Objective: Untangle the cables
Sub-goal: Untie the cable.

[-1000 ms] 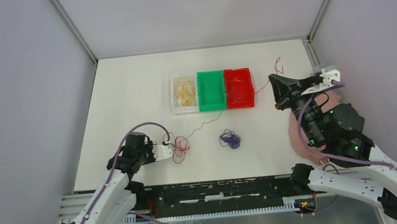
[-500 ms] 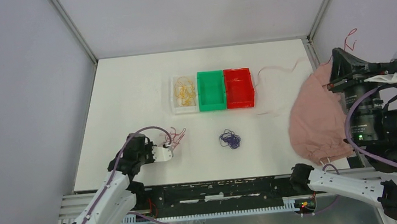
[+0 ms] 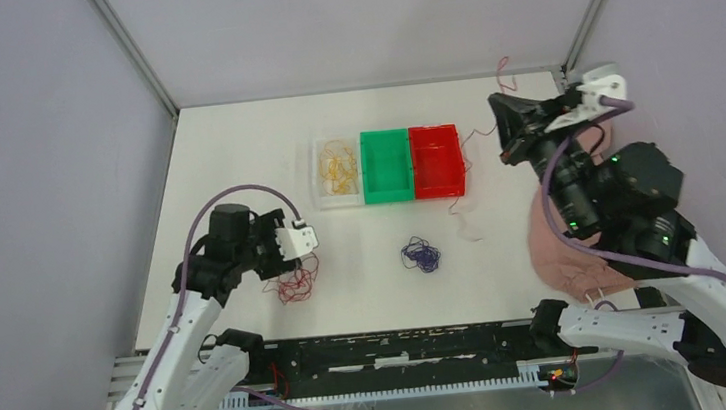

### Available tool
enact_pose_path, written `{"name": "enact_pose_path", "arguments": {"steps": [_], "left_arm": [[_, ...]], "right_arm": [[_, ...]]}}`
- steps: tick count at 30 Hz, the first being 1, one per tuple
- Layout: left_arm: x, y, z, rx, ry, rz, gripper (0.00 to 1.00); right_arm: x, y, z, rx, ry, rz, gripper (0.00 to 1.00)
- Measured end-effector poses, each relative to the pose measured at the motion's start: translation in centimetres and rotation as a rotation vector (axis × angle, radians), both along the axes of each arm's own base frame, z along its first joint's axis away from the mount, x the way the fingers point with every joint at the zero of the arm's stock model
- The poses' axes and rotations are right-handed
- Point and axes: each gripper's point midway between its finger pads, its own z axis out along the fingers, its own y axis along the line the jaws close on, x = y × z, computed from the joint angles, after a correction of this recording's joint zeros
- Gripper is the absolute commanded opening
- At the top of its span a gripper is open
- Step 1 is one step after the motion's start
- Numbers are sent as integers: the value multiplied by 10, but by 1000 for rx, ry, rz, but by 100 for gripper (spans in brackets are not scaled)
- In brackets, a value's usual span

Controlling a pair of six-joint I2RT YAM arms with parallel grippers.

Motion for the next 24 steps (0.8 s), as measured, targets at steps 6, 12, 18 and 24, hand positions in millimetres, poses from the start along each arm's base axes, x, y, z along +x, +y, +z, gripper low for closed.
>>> {"name": "enact_pose_path", "arguments": {"steps": [6,12,18,24], "left_arm": [[-7,-24,26,-134,43,-44,79],[-18,-28,19,-153,108,-57,79],[-22,-29,19,-175,129,-36,79],[-24,-31,20,-201,142,-23,90]], "right_arm": [[15,38,-25,-100,58,59,0],[15,41,0,-61,17,67,0],[31,60,12,-86,-24,47,0],[67,85,-12,-234,-9,-17,0]]}}
